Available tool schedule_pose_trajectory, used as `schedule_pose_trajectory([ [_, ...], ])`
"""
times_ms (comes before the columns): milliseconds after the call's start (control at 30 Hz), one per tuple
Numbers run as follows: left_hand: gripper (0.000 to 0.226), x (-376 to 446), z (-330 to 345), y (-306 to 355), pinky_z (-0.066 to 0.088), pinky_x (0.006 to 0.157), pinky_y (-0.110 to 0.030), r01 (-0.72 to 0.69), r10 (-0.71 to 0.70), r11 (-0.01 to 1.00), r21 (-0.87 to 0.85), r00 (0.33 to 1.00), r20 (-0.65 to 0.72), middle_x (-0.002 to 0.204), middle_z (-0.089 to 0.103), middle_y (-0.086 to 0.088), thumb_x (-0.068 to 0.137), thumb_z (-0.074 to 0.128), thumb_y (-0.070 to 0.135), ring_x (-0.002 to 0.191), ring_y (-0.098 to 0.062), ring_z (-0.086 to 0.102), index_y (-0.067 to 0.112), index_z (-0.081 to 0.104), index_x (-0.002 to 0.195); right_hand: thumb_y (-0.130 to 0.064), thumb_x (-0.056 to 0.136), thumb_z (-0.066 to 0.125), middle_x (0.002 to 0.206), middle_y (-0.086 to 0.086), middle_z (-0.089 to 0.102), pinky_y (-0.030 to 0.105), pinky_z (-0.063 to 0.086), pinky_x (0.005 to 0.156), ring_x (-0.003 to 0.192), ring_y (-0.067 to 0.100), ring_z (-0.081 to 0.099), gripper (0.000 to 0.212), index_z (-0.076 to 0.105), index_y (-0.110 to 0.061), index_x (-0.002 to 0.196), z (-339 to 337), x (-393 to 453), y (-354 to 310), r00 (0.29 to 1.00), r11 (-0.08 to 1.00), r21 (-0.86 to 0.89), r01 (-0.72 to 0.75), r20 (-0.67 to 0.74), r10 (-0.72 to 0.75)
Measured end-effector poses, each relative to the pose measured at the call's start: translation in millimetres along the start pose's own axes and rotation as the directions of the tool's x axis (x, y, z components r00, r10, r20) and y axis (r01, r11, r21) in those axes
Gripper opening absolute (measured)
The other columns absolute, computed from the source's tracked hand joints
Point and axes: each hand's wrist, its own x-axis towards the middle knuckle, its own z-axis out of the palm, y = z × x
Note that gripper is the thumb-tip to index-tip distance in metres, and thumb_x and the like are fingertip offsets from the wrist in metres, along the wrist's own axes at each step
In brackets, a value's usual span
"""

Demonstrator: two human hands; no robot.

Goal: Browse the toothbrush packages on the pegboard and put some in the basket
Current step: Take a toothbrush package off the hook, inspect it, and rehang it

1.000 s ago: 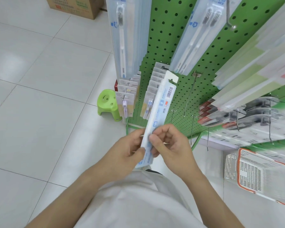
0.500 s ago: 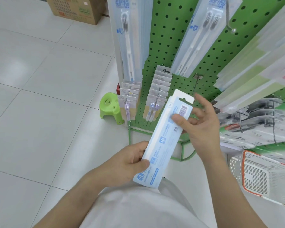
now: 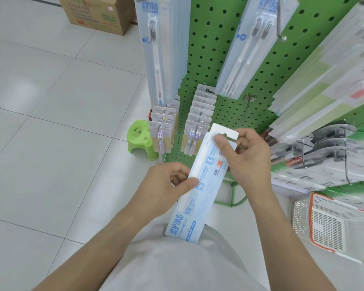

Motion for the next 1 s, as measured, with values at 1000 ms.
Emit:
schedule_pose_trajectory([
  [1000,0.008,-11.7,-0.7,-24.7,0.05,0.074,-0.035,0.108,-0.113,0.994,0.032,0.965,0.237,0.095,0.077,0.006,0.093,0.07,0.034,0.089,-0.038,0.068,0.029,0.067,0.088,-0.017,0.093,0.073,0.073,-0.011,0.075,0.026,0.052,0.042,0.052,0.014,0.065,0.019,0.072,-0.024,0.111,-18.1,-0.9,12.5,0.997,0.991,0.121,-0.057,-0.051,0.063],
])
